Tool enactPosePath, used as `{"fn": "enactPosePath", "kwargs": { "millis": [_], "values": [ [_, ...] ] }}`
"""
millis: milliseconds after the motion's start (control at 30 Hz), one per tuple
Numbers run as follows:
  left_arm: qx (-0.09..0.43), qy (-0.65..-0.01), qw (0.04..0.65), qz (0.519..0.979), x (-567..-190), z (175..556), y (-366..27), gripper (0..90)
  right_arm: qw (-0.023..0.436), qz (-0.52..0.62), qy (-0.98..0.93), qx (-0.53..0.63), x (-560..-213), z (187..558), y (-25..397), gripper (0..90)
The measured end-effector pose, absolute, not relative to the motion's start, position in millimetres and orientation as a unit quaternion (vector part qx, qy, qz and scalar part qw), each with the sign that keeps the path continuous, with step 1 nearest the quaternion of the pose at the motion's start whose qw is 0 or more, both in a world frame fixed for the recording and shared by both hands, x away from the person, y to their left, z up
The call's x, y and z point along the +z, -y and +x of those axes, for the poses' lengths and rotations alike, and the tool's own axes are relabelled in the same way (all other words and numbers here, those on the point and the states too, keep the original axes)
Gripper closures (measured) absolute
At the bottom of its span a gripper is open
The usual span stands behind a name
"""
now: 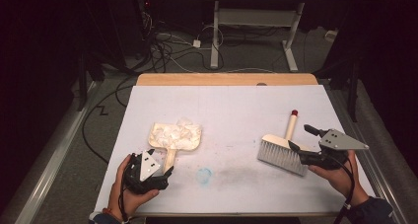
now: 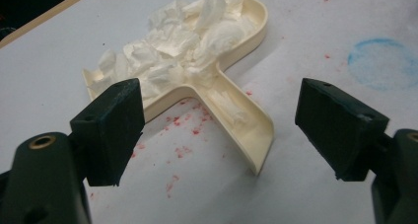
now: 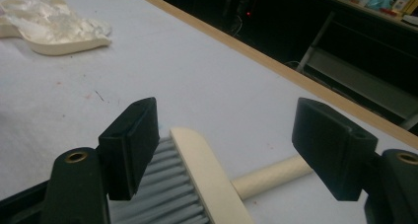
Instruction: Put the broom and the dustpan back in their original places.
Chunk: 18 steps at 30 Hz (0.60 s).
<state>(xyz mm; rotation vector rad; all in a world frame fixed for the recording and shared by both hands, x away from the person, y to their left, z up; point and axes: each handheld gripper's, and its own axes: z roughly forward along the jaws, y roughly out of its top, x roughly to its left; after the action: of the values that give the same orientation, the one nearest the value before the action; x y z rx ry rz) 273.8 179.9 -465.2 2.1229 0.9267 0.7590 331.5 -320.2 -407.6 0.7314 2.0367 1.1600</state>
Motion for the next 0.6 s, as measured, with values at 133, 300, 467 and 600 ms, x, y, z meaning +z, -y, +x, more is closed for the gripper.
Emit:
{"fn": "enactPosePath", "kwargs": {
  "millis": [133, 300, 467, 600],
  "values": [
    [0.301, -0.345, 0.34, 0.822, -466.6, 273.1, -179.0, 18.3, 0.341, 0.283, -0.778, 0.445, -414.1, 324.9, 324.3, 26.9],
    [0.309, -0.337, 0.338, 0.823, -469.5, 269.6, -177.8, 18.3, 0.341, 0.284, -0.777, 0.447, -424.4, 317.4, 329.1, 26.2],
    [0.305, -0.335, 0.344, 0.822, -470.9, 267.5, -177.5, 18.3, 0.347, 0.296, -0.773, 0.441, -436.1, 307.7, 335.8, 24.3],
    [0.303, -0.333, 0.341, 0.825, -473.0, 266.6, -175.5, 18.3, 0.34, 0.31, -0.775, 0.433, -447.3, 301.6, 340.1, 23.5]
  ]
}}
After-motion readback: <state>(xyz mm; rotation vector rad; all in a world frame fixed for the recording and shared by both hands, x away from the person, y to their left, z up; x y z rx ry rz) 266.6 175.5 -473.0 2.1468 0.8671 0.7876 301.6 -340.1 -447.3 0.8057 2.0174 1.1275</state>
